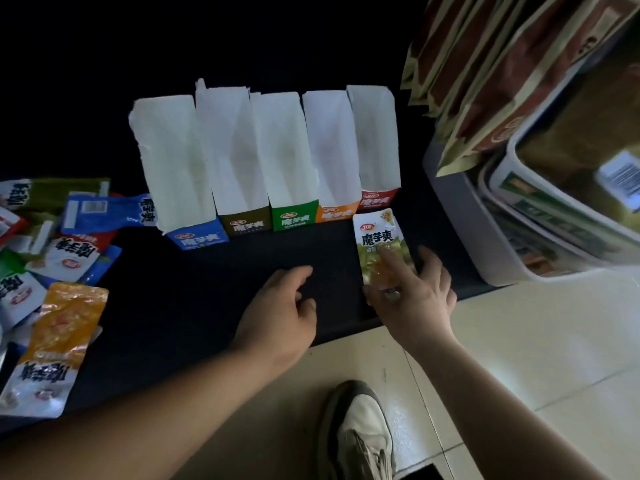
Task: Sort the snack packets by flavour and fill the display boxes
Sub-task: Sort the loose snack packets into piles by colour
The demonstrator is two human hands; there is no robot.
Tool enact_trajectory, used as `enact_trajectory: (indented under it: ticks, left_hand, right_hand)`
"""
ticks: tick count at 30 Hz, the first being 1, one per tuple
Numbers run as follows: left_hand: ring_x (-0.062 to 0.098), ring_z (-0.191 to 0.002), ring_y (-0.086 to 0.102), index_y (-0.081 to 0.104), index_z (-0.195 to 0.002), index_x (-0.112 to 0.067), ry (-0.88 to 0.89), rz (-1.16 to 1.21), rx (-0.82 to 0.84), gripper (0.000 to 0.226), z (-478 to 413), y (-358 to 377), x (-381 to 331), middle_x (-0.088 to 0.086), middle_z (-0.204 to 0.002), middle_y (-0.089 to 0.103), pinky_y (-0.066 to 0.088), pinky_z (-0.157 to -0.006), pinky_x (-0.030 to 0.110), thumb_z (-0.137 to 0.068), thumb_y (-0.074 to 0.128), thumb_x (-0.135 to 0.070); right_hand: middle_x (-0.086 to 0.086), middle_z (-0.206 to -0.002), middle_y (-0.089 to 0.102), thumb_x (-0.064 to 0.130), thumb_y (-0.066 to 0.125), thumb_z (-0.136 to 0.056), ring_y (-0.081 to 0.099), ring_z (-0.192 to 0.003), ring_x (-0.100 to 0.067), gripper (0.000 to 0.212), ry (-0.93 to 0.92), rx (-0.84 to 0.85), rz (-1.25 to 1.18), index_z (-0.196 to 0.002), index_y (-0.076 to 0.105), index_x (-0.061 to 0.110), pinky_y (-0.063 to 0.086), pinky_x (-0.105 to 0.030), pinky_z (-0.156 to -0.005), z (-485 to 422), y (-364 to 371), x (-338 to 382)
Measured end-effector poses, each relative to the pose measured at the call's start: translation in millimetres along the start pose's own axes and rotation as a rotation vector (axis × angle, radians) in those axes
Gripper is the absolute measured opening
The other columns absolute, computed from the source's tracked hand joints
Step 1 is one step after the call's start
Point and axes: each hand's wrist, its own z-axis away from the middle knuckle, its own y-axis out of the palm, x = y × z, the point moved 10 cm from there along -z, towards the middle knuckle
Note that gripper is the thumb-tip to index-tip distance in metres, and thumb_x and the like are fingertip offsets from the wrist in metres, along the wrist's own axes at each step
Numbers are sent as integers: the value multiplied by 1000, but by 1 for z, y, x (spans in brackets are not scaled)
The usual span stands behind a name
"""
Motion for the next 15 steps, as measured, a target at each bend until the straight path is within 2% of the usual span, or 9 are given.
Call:
enact_trajectory:
  ticks: [3,5,7,12,15]
  left_hand:
    - [2,-111,57,48,-150,-32,13,-3,-6,52,1,-5,5,-14,-137,54,53,-97,29,-101,61,-21]
    - [2,-110,58,47,-150,-33,14,11,-9,52,0,-6,8,-15,-135,54,54,-96,28,-101,61,-21]
    - [3,-109,59,47,-150,-34,9,43,-15,52,-1,-6,9,-16,-134,54,55,-96,29,-101,62,-21]
    - [5,-98,62,43,-152,-35,-20,83,-48,58,0,-14,14,-16,-133,53,59,-89,34,-100,64,-21]
    - [6,-93,62,41,-152,-36,-44,117,-65,60,3,-25,23,-16,-130,54,59,-87,34,-99,65,-23]
  right_hand:
    - [-6,-143,44,48,81,-83,41,-127,-36,61,-47,-104,-7,-139,57,47,34,-52,-103,-2,-5,-4]
    - [-4,-139,51,48,79,-85,45,-124,-35,60,-50,-116,4,-141,58,45,35,-51,-100,-5,-6,-9]
    - [-2,-144,51,50,75,-88,42,-130,-33,59,-16,-100,17,-143,55,46,32,-50,-103,-11,-7,-16]
    - [4,-165,32,61,70,-88,20,-151,-26,62,30,-28,0,-145,49,52,21,-55,-115,-14,-5,-18]
    - [-5,-164,36,54,76,-85,24,-151,-33,60,-9,-115,-48,-141,59,41,25,-59,-114,-5,-16,-11]
